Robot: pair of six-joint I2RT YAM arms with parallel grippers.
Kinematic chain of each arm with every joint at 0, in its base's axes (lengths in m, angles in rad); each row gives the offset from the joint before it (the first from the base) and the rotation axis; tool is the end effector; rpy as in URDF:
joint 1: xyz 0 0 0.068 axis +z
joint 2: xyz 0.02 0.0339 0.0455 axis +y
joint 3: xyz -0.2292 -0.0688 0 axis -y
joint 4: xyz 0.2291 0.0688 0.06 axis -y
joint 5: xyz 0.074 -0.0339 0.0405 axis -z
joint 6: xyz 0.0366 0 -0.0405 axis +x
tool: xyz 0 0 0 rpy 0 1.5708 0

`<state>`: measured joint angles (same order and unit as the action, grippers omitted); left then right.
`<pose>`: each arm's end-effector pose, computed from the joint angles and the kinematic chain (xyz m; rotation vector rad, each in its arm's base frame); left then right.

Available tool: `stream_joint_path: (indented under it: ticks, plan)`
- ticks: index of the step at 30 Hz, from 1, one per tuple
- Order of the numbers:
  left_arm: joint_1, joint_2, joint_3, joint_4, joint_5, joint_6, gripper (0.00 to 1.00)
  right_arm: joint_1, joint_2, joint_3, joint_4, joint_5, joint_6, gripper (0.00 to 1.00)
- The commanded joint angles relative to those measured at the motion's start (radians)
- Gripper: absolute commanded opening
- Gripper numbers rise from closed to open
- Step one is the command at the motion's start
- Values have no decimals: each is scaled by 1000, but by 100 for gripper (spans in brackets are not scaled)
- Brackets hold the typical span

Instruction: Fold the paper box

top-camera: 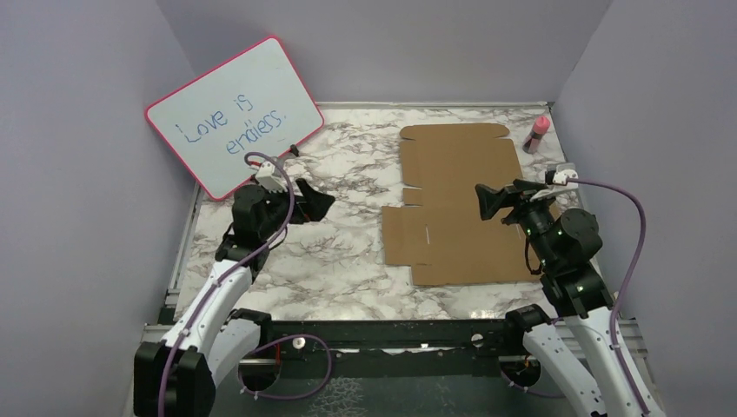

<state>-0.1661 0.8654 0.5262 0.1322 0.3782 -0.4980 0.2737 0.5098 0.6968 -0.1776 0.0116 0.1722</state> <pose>0.2080 -0.0486 0.2462 -0.0217 1.8361 -0.8085 0.1392 0.0386 0.3279 -0.0705 1.5699 0.3419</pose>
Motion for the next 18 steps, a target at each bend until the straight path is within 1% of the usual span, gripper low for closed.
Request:
stream_joint_path:
  ticks: [1, 6, 9, 13, 18]
  plan:
    - [-107, 93, -12, 47, 64, -107, 94, 4, 15, -36, 14, -87, 50, 100]
    - [-242, 243, -18, 143, 22, -179, 93, 3, 39, -46, 16, -119, 68, 100]
    - [-318, 349, 4, 172, -20, -192, 90, 3, 52, -56, 21, -143, 77, 100]
    - [-354, 489, 40, 237, -6, -228, 87, 4, 58, -60, 20, -156, 72, 100]
    - [-386, 618, 63, 316, -22, -262, 82, 3, 56, -76, 35, -189, 67, 99]
